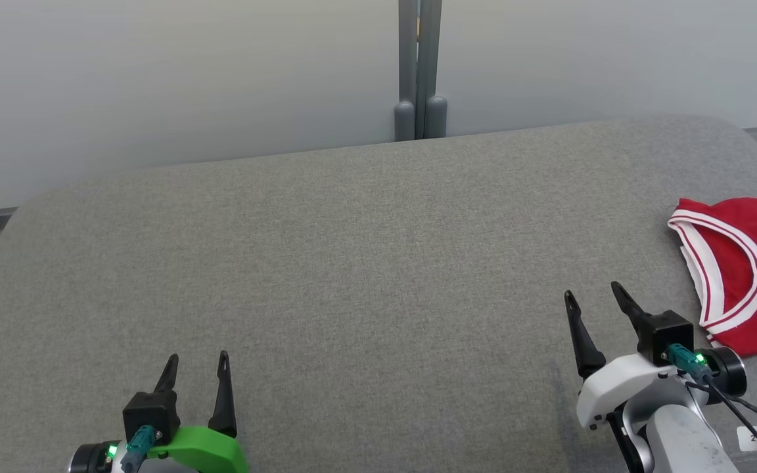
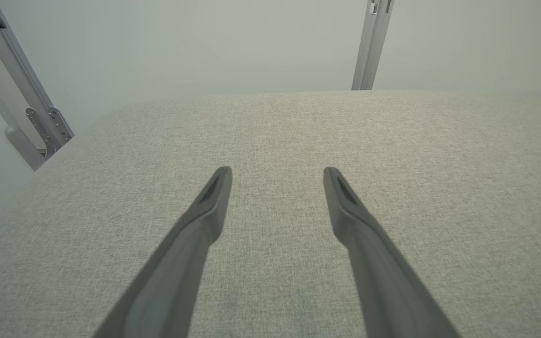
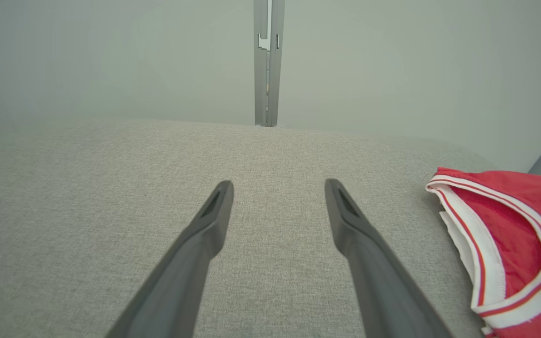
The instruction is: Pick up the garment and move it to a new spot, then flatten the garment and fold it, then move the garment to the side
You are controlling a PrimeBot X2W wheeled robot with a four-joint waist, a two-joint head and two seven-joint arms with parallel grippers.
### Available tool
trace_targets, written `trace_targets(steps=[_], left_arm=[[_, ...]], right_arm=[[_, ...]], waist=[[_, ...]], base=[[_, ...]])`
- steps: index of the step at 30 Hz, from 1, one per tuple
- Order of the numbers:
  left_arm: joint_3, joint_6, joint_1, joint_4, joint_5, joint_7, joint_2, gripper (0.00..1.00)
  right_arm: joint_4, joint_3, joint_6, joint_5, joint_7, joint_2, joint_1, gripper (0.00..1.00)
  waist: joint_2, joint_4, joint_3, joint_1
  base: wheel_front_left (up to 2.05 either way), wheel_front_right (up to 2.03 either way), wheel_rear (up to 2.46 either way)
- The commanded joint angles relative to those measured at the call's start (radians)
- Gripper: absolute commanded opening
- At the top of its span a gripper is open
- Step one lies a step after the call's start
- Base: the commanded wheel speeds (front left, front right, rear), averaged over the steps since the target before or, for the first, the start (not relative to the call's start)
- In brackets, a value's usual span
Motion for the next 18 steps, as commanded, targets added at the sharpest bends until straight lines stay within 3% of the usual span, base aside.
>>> trace_targets(steps=[1, 18], left_arm=[[-0.002, 0.005, 0.009, -0.002, -0.007, 0.001, 0.004, 1.0], [-0.002, 0.002, 0.001, -0.001, -0.005, 0.0, 0.001, 1.0]], right_arm=[[0.003, 0.001, -0.001, 0.006, -0.002, -0.001, 0.014, 1.0], [0.015, 0.005, 0.0, 0.003, 0.0, 0.0, 0.0, 1.0]], waist=[[0.0, 0.001, 0.0, 0.0], [0.0, 0.002, 0.002, 0.0]], base=[[0.0, 0.0, 0.0], [0.0, 0.0, 0.0]])
